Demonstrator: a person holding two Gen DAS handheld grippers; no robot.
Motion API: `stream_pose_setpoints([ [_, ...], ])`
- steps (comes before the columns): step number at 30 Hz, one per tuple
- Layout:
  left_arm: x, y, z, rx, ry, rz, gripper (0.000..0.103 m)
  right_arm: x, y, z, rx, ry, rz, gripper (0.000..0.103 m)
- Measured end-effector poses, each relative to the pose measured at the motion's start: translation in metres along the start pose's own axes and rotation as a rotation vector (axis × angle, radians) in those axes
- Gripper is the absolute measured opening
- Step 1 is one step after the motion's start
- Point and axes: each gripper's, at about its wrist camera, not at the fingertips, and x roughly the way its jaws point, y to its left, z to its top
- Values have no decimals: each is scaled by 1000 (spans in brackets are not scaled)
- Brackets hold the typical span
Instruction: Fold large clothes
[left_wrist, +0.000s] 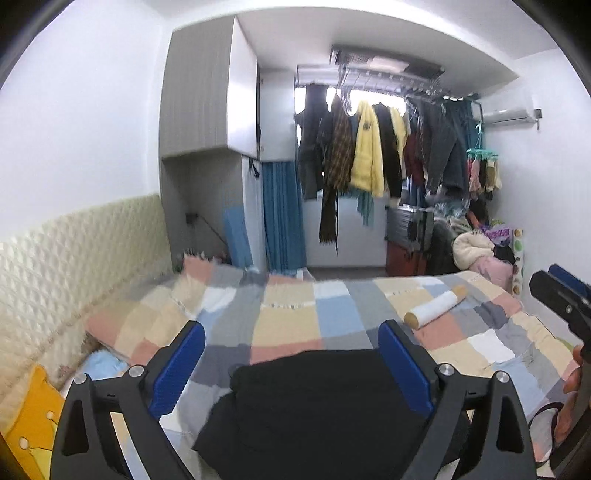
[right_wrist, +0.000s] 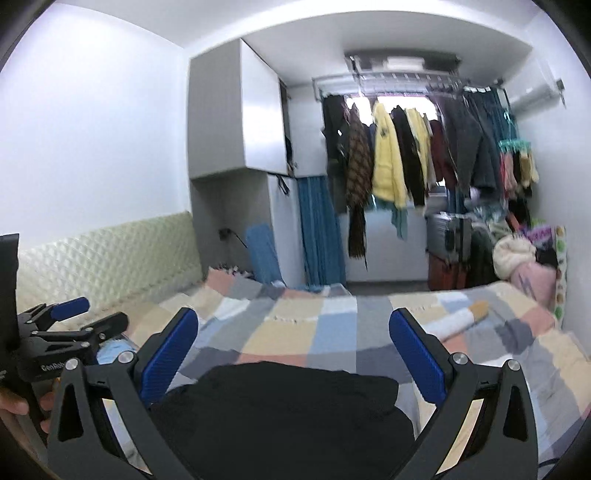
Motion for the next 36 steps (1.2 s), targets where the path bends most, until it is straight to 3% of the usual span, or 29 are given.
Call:
stream_pose_setpoints([
  [8,-68,-3,-18,-22,-39,-12,96,-56,26,-11,11,-43,83,103],
  [13,-96,-13,-40,33,-48,71,96,-78,34,-34,22,-19,63,103],
  [17,-109,-15,-57,10,-30,7,97,-87,38,-60,-11,62,13,103],
  [22,-108,-16,-79,-24,23,-34,97,-95,36,-84,19,105,43,103],
  [28,-79,-6,-101,-70,107,27,97,-92,37,-98,34,142,29,103],
  [31,-65,-9,-111,-46,150,77,97,-86,34,-108,39,168,17,103],
  [36,-61,-12,-117,-41,159,51,97,-75,26,-127,51,231,-13,103],
])
